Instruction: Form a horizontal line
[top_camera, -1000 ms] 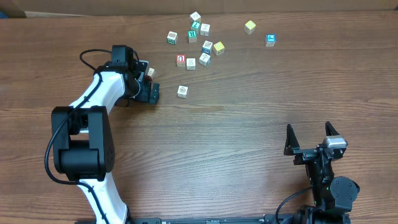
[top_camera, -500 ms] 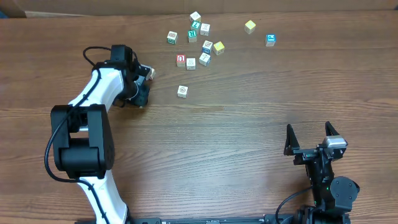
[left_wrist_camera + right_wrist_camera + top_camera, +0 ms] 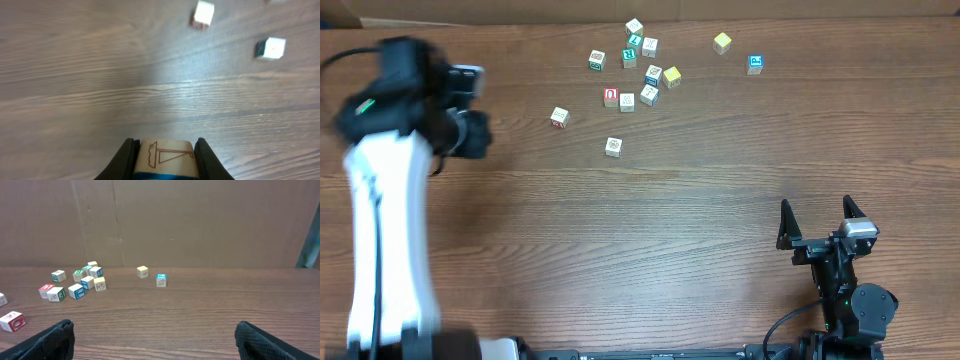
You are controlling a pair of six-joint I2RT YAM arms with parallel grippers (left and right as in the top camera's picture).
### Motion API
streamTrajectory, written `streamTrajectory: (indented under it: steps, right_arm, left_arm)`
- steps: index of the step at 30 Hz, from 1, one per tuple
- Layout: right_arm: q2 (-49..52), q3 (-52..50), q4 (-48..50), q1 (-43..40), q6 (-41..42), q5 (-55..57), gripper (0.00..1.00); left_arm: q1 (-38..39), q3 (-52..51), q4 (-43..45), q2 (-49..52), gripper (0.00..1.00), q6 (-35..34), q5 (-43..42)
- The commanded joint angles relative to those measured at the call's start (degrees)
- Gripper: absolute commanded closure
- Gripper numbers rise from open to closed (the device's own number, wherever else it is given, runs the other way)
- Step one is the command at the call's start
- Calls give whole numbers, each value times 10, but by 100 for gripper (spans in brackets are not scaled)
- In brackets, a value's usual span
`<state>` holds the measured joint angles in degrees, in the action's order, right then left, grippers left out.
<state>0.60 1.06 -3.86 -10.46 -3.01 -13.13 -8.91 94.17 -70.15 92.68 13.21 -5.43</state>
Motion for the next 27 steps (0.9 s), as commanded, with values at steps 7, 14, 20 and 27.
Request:
streamTrajectory:
  steps: [7, 14, 20, 27]
  right_arm:
    - [-3, -6, 3, -1, -1, 0, 0]
    - [-3, -6, 3, -1, -1, 0, 0]
    - [-3, -6, 3, -1, -1, 0, 0]
    - [-3, -6, 3, -1, -1, 0, 0]
  left_arm:
    - [-100, -289, 132, -215, 93, -47, -15]
    - [-132, -440, 370, -173, 96, 4, -14]
    - [-132, -439, 405, -62, 96, 110, 79]
    - [-134, -439, 429, 39, 96, 192, 139]
